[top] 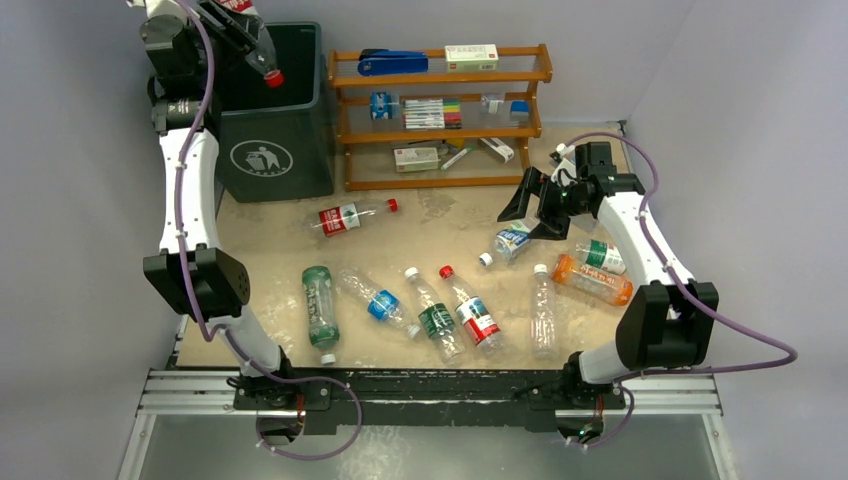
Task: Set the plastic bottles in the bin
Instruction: Place the plastic bottle in the trash bin.
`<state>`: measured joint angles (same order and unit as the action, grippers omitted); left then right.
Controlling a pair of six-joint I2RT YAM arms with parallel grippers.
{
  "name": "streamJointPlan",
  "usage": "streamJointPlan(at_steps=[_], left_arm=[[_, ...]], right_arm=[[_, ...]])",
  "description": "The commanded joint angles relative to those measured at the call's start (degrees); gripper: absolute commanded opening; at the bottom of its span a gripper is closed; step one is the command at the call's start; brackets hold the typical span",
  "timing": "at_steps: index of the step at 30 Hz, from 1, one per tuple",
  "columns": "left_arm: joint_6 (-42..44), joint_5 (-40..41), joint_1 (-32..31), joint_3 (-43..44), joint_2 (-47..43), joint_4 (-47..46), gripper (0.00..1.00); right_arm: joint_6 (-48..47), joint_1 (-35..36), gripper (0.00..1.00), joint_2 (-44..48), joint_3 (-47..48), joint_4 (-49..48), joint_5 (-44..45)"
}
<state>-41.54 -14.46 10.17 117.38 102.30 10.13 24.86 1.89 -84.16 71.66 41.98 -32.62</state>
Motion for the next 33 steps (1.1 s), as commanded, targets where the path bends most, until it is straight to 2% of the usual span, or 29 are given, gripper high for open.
streamJointPlan(at_steps=[1, 6, 11, 23, 28, 33], left_arm=[[10.7, 4.3, 0.4, 3.3, -1.5, 5.7, 0.60], [14.2, 7.1, 0.4, 5.2, -0.2, 8.4, 0.69], [11.9, 7.7, 0.4, 6.6, 0.8, 7.5, 0.83], [2.8, 4.4, 0.4, 10.6, 0.9, 5.0, 0.85], [-3.9, 0.1, 0.4, 6.7, -1.6, 0.9, 0.85], [-7.1, -2.2, -0.9, 2.7, -5.1, 1.0, 0.85]], right_arm=[[-1.3, 0.2, 1.00, -0.4, 1.0, 0.7, 0.1], [-1.4, 0.2, 1.00, -0.2, 0.8, 1.9, 1.1], [-1.3, 0.2, 1.00, -0.2, 1.0, 2.5, 2.4], [2.5, 0.2, 1.00, -3.4, 2.9, 2.7, 8.8], [4.2, 0.2, 1.00, -7.0, 5.3, 2.6, 11.4], [5.4, 0.2, 1.00, -10.9, 7.8, 2.7, 12.9]])
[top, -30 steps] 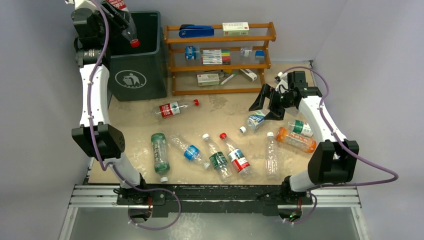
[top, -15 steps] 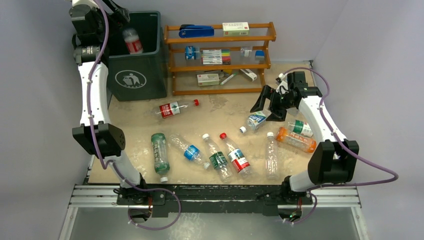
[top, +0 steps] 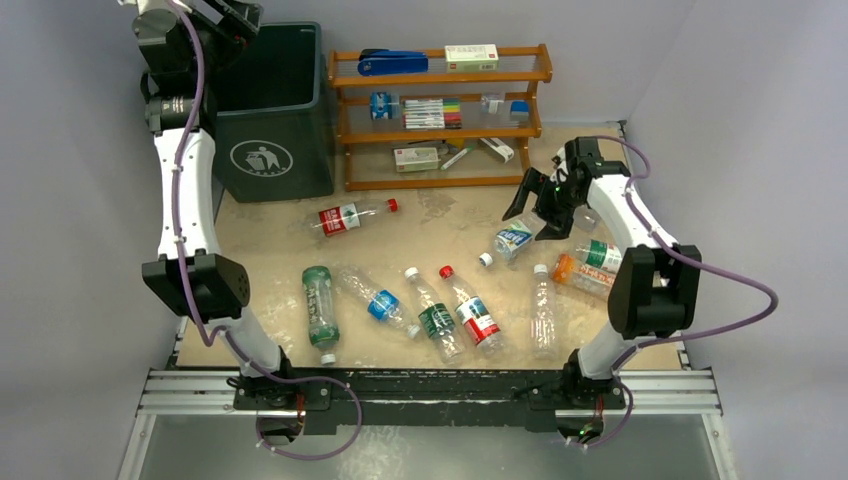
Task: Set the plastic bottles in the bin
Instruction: Place the plastic bottle in the trash bin, then pick up the plastic bottle at the center of the board.
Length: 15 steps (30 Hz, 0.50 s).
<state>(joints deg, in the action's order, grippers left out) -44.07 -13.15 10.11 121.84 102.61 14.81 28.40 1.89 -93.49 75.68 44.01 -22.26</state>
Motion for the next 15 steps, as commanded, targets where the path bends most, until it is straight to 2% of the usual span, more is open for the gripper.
streamJointPlan(at_steps=[1, 7, 15], left_arm=[[-4.9, -3.5, -1.8, -2.5, -6.2, -3.3, 0.85], [-3.4, -4.4, -11.2, -3.0, -6.5, 3.6, 0.86], [-0.4, -7.9, -19.7, -2.4, -5.9, 11.9, 0.86]], right_arm=[[2.2, 0.3, 1.00, -2.3, 4.3, 0.8, 3.1], [3.7, 0.2, 1.00, -6.6, 8.1, 3.3, 7.2], [5.9, 0.2, 1.00, -9.3, 9.3, 5.7, 12.3]])
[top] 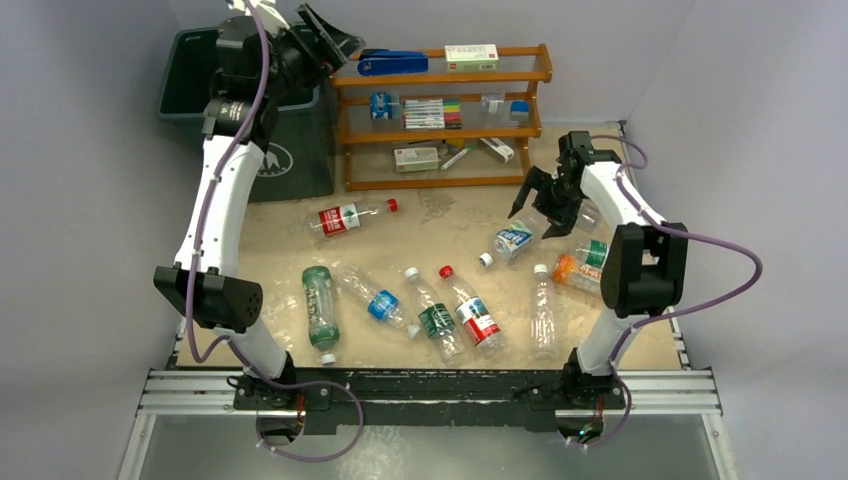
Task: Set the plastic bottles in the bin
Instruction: Pick up the plastic bottle at the center of the board.
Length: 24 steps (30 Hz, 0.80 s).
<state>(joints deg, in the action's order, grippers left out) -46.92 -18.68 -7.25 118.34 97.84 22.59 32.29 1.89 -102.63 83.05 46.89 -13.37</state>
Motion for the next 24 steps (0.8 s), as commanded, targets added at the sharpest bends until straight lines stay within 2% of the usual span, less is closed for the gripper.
streamJointPlan(at_steps=[1, 5, 10, 17, 24], left_arm=[[3.4, -2.6, -3.9, 1.5, -1.0, 5.4, 0.86], [6.9, -2.5, -10.1, 1.2, -0.5, 10.4, 0.86], [9.2, -2.0, -17.5, -3.8, -2.4, 12.3, 0.86], [9.6, 1.6, -21.6, -9.6, -5.7, 13.4, 0.85], [5.1, 3.3, -24.5, -16.5, -8.0, 8.7, 0.84]], right_arm=[[2.1, 0.2, 1.00, -0.5, 1.8, 2.7, 3.4], [3.0, 0.3, 1.00, -1.8, 2.1, 2.5, 4.0], [3.5, 0.3, 1.00, -4.2, 4.4, 3.1, 5.5], [4.5, 0.2, 1.00, -8.5, 7.4, 4.0, 8.1], [4.4, 0.3, 1.00, -9.0, 4.0, 1.7, 7.2]])
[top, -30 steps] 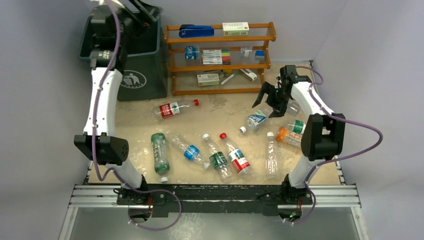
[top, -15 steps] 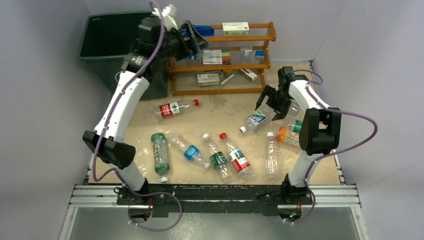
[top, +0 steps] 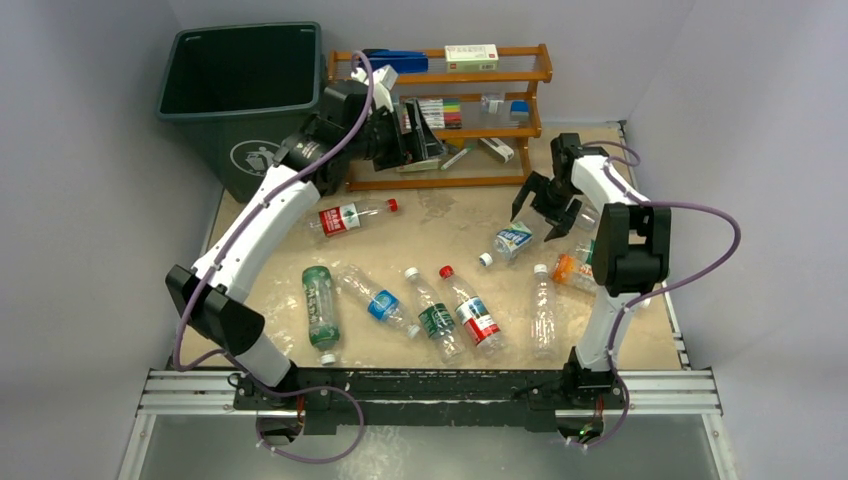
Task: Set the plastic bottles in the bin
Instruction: Pick up the plastic bottle at the center of the board.
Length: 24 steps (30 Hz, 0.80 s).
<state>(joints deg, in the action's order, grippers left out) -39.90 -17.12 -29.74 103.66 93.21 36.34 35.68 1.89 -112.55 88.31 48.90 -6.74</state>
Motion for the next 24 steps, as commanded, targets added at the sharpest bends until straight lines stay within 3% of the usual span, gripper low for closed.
streamJointPlan(at_steps=[1, 8, 21, 24], left_arm=[[-2.1, 2.0, -2.6, -2.2, -3.3, -5.2, 0.84], [-2.7, 0.4, -5.4, -2.2, -1.2, -5.9, 0.85], [-2.6, -3.9, -6.1, 0.9, 1.4, -5.1, 0.88], [-3.9, -6.9, -6.1, 0.0, 1.7, -8.1, 0.88]], right_arm=[[1.0, 0.2, 1.00, 1.1, -2.0, -0.8, 0.3], [0.4, 0.2, 0.92, 1.4, -4.3, -3.1, 0.5], [-3.6, 0.3, 0.55, 4.2, -1.4, -3.7, 1.6], [-4.6, 0.3, 0.52, 5.7, 1.2, -3.3, 1.3]])
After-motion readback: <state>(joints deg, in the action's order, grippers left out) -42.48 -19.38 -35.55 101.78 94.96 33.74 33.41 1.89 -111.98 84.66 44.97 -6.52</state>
